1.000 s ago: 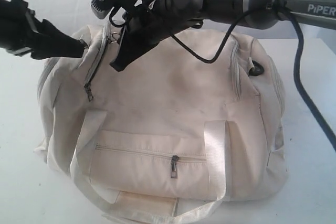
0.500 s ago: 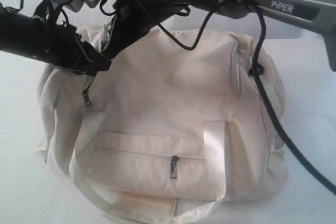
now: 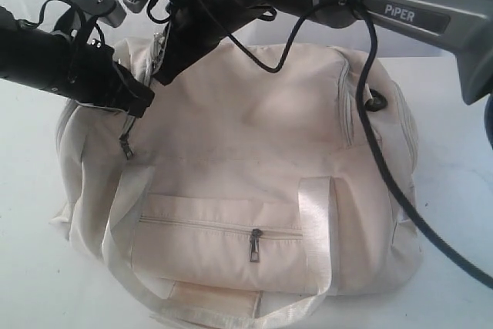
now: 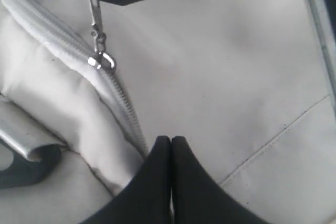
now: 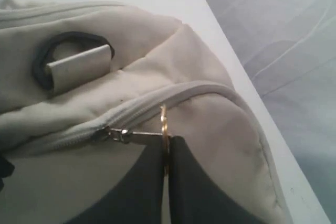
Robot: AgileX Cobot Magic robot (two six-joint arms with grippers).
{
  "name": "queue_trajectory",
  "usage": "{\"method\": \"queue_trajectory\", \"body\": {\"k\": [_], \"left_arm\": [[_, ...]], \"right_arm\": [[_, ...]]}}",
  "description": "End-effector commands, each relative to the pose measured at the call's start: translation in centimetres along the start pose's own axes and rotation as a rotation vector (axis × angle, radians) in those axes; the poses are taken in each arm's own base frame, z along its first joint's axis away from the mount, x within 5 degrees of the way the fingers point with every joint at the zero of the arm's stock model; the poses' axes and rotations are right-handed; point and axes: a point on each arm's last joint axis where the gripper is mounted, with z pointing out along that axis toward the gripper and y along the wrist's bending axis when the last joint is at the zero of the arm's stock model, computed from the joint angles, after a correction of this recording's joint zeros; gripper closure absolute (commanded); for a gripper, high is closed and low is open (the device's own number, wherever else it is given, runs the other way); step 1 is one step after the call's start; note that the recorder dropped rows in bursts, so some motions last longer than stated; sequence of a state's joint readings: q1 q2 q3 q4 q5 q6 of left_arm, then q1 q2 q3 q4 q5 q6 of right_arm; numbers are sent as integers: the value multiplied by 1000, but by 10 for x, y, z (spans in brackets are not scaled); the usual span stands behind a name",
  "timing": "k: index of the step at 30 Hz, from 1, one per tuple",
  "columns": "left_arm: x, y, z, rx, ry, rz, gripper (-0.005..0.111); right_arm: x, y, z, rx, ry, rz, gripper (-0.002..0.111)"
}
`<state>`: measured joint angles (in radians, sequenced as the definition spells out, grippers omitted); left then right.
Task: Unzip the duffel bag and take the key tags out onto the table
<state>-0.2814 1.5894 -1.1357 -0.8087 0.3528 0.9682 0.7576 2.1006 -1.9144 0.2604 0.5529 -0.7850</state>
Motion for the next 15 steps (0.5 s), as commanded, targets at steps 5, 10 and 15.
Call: {"method": "queue_trajectory", "body": {"k": [5,10,15], "left_arm": [[1,-6,-2,40,21,-19,107],[4,-8,-2,62,61,-17,107],[11,-5,-2,37,130,-28,107]], "right_arm": [[5,-22,-5,70,-23,45,108],[4,-24,-6,91,-44,45,108],[0,-28,-6,135,-89,43,108]]}}
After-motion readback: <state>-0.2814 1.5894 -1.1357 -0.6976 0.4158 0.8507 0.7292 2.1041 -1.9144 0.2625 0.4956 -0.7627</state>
